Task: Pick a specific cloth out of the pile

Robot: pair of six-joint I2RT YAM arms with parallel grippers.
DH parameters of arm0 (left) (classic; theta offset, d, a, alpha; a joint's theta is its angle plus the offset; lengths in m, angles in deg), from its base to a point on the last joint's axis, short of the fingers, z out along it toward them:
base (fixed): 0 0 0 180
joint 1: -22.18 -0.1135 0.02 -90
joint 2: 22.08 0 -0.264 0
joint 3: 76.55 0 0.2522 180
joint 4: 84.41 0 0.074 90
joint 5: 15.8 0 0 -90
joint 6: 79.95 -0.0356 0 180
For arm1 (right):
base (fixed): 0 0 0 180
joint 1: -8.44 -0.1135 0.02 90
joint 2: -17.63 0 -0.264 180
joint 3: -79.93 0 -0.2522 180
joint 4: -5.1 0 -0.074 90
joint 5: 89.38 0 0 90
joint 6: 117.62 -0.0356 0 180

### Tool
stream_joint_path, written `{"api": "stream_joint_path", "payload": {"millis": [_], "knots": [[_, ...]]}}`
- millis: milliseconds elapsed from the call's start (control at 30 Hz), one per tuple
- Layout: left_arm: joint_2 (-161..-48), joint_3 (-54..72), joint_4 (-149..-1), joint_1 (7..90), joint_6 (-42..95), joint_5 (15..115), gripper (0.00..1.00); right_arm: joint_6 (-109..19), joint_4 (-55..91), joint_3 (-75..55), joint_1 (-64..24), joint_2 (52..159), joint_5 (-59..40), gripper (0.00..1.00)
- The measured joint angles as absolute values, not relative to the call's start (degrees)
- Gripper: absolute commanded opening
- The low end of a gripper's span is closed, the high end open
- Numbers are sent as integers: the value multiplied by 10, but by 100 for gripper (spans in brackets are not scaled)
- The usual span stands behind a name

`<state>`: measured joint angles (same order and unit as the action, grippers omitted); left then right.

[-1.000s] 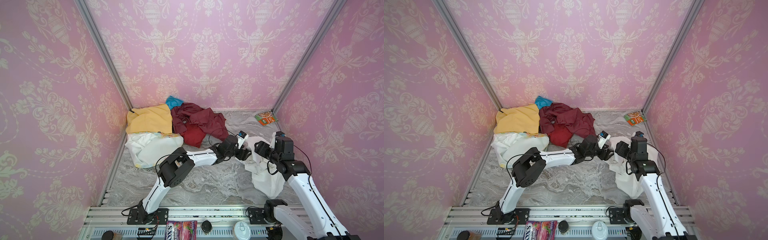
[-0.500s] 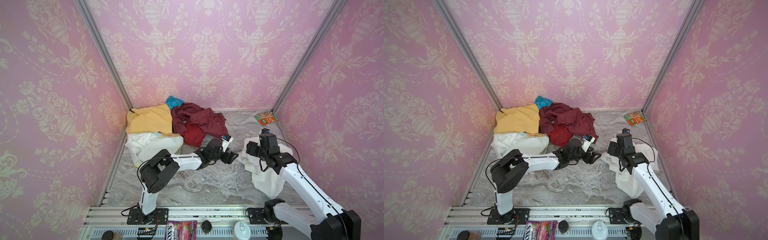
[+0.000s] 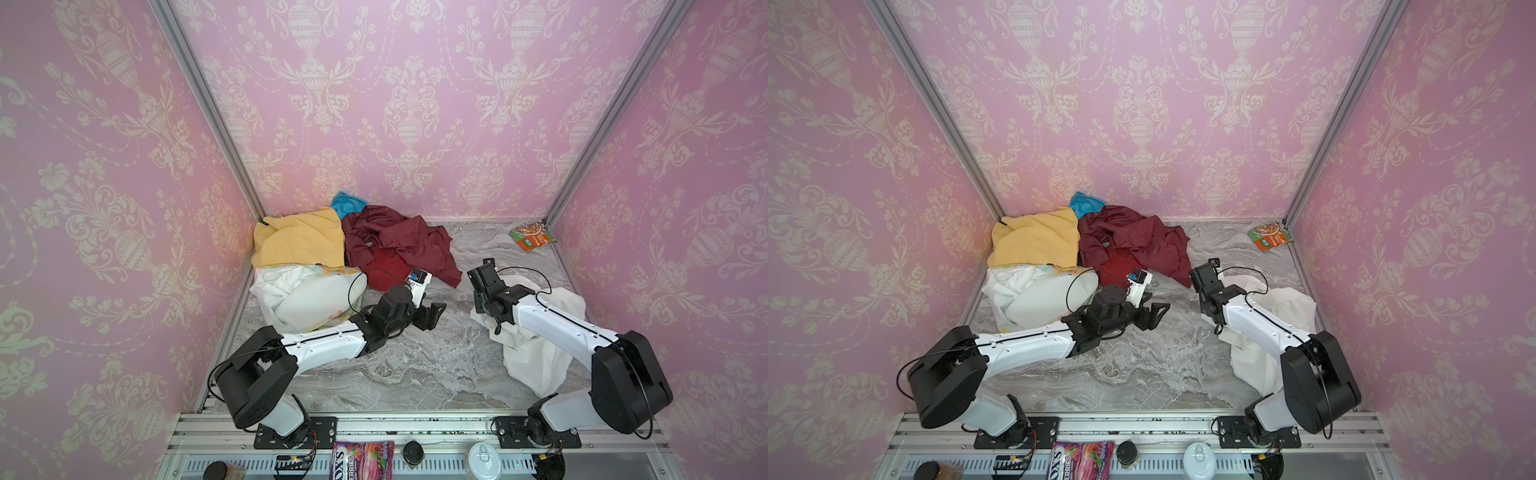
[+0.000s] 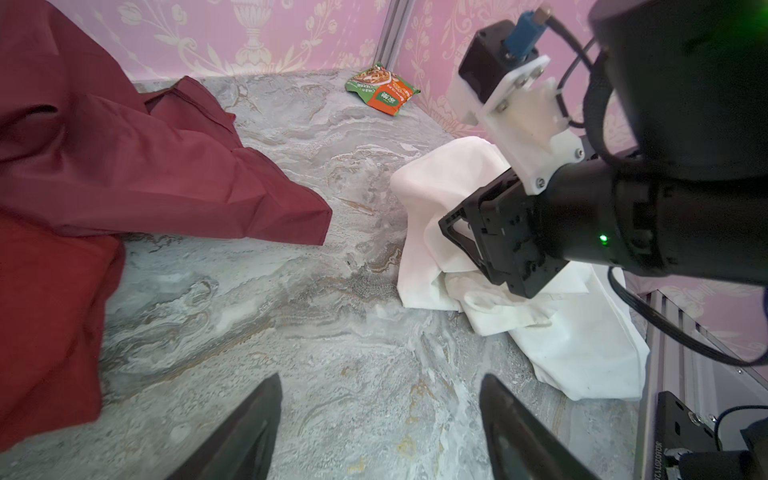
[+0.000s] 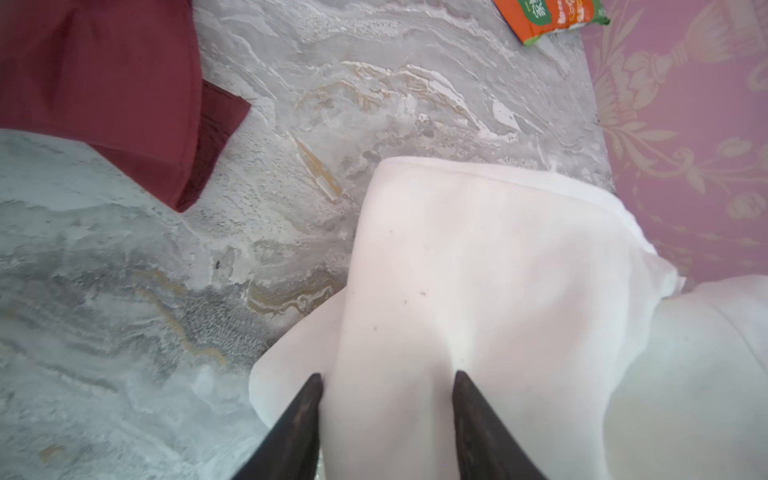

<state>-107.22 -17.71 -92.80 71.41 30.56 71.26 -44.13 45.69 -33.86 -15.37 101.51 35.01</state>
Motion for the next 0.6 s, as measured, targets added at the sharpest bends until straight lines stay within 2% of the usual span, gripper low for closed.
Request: {"api": "stream_joint_path", "payload": {"millis": [33,333,600], "knots": [[-1059,-187,-925,714,306,719,78,-441,458,-339,-153,1018,357,0],[-983,-248,-901,705,307,757,78,-453,461,-320,-137,987,362,0],[-978,-251,-902,703,308,761,78,-506,463,-326,-17,840,296,0]]}}
